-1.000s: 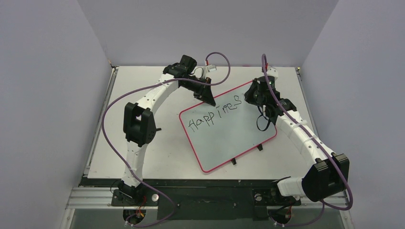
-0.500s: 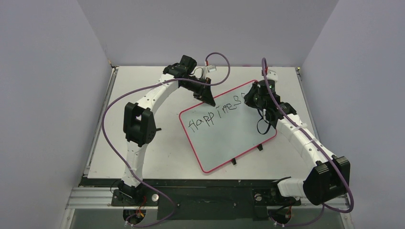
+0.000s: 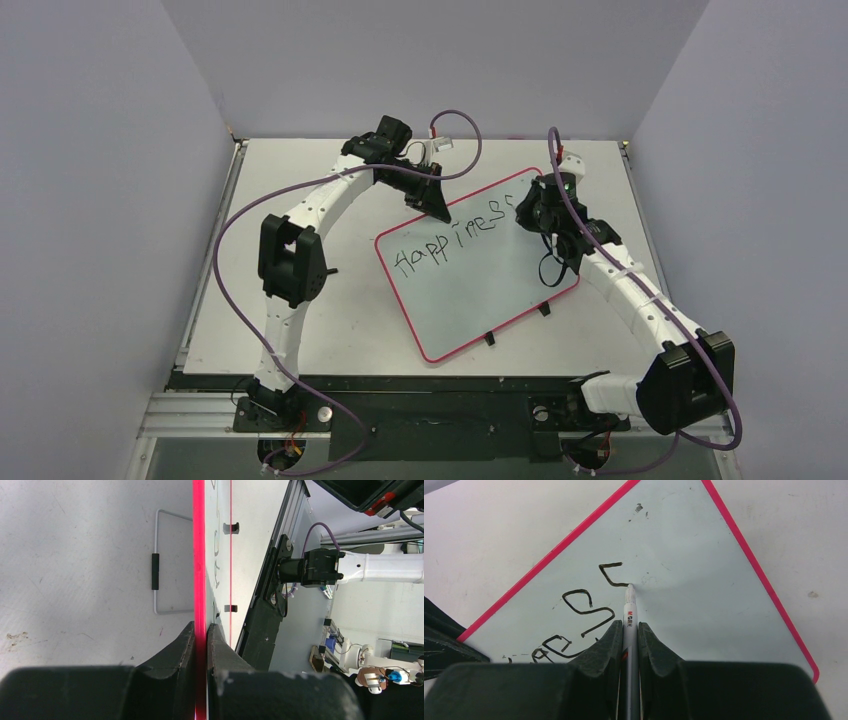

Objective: Write a sentence on the whiteboard

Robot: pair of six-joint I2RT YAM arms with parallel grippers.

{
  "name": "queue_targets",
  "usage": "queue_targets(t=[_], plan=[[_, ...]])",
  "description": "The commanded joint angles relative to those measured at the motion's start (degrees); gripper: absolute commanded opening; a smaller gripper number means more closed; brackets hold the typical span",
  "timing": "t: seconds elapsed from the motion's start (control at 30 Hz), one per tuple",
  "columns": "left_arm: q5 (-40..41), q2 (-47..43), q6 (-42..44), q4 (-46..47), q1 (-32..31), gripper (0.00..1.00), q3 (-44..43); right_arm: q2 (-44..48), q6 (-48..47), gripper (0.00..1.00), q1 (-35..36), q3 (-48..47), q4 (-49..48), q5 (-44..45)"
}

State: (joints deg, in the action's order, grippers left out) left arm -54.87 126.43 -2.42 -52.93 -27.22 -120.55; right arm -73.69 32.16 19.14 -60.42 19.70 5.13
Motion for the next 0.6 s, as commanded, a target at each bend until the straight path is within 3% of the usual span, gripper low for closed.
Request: queue_targets(t=[0.0,0.57], plan=[[0.20,-4.11,4.44,4.32,-0.29,0.00,-0.74,0.03,-0.28,0.00,-0.33,1.44,2.17,2.39],[0.48,-4.02,4.51,4.32,-0.29,0.00,-0.73,3.12,0.84,0.00,1.42,3.79,1.90,-3.38]])
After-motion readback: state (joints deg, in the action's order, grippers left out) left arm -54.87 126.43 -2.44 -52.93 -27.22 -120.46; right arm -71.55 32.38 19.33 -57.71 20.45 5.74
